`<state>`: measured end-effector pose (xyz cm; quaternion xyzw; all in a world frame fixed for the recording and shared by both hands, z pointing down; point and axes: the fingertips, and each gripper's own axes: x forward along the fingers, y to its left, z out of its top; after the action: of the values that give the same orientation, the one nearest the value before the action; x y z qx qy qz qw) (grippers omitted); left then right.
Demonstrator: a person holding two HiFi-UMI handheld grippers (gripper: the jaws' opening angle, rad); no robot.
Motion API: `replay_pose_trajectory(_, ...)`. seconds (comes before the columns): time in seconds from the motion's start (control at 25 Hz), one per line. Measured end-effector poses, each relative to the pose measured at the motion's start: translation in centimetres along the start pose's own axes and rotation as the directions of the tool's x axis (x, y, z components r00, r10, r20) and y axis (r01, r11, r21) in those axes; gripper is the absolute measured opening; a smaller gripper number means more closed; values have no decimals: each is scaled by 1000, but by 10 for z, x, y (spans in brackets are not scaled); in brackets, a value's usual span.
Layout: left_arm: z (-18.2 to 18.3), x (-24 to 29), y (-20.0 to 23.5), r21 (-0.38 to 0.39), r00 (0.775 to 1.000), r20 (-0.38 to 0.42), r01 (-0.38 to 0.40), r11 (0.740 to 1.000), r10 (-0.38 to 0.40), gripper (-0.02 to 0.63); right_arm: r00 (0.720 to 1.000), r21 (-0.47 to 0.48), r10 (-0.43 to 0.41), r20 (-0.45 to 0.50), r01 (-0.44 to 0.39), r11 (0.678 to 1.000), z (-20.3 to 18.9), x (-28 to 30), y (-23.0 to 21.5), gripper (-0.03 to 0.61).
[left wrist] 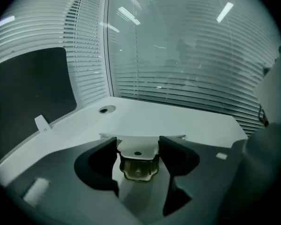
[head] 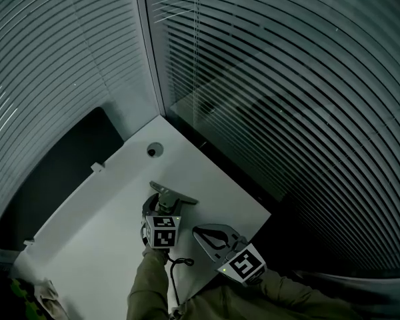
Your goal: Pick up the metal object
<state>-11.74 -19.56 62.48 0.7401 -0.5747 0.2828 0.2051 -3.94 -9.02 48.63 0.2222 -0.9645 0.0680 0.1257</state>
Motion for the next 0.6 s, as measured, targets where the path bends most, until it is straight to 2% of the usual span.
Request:
replay_pose_trajectory(0.28, -3, -1, -2, 32, 998, -37, 51, 998, -50, 291, 1000, 3, -4, -4, 4, 1000, -3, 1, 1, 5)
replay_pose_trajectory(0.4, -3, -14, -6, 16, 997, -36, 67, 998, -66, 291, 1000, 10, -15, -7, 15, 1000, -4, -2, -2, 5)
replay_pose_trajectory(0.48, 5, -29, -5, -22, 998, 14, 61, 998, -61, 291, 1000, 6, -22, 0, 22, 1000, -4, -4, -4, 5)
replay_pose_trajectory(0.6, 20, -57, -1, -75, 991, 131, 47, 996, -37, 291, 999, 1, -22, 25, 21, 1000, 4, -7, -5, 5)
